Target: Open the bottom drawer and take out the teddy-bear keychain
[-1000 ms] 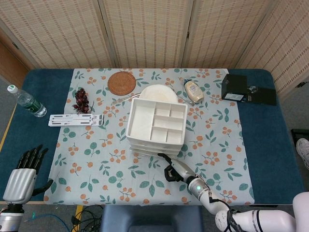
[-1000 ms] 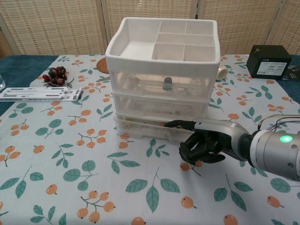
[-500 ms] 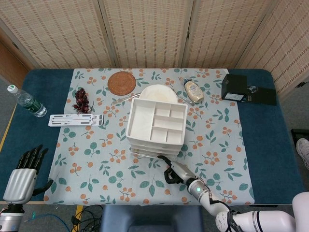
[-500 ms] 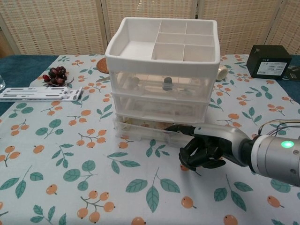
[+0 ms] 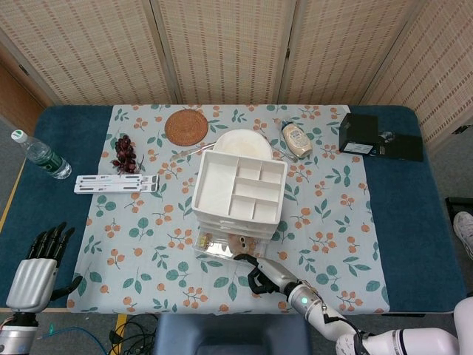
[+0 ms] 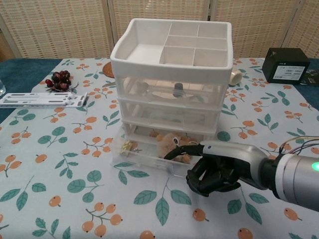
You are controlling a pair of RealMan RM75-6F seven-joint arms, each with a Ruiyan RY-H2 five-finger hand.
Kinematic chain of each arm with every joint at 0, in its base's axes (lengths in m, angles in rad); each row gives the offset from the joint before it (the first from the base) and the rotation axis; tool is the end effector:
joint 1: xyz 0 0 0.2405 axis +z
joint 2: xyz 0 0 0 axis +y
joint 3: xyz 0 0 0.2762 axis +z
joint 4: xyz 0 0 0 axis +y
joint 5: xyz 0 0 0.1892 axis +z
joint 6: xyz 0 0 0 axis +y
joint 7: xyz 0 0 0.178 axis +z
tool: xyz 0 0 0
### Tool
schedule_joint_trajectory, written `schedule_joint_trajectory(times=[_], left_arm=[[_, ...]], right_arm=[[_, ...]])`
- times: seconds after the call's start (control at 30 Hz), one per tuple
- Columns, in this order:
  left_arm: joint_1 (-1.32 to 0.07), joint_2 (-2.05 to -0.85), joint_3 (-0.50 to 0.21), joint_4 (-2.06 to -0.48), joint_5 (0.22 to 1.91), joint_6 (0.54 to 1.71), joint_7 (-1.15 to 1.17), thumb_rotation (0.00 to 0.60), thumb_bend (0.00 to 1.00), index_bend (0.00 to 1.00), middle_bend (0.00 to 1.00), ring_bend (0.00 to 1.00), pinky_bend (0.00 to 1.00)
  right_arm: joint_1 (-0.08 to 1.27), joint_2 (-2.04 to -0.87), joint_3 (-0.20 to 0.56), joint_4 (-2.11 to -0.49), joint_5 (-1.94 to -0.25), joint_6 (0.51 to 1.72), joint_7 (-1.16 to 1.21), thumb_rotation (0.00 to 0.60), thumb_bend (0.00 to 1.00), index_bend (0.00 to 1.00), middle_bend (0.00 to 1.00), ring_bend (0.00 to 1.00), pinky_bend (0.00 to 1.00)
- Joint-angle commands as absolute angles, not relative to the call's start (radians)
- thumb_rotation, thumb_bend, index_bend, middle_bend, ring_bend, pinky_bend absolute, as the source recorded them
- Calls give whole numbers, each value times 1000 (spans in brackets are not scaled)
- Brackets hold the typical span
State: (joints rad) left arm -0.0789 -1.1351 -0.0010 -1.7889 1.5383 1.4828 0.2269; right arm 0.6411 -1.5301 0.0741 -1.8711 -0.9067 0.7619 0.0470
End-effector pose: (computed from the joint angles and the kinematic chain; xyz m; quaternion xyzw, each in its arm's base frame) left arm -0.2853 0.2005 0.1585 -0.6264 -0.3829 -0.3705 0.5690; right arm -0.1420 -0.2565 -0.0670 0.6107 -0.7142 0.3120 0.1400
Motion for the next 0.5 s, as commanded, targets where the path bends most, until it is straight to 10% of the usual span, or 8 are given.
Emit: schedule_joint_trajectory(times=[0.03, 0.5], left_arm=[[-78, -1135, -1, -1789, 1538, 1483, 228, 600, 201, 52, 0, 9, 70], [-78, -1137, 1, -1789, 1542, 1484, 231, 600, 201, 52, 0, 9, 70]], right_arm=[[637, -1520, 63, -1885, -922, 759, 47, 600, 768, 157, 797, 1000, 1000], [620, -1472, 17, -1946, -989, 742, 58, 600, 768, 161, 797, 1000, 1000]])
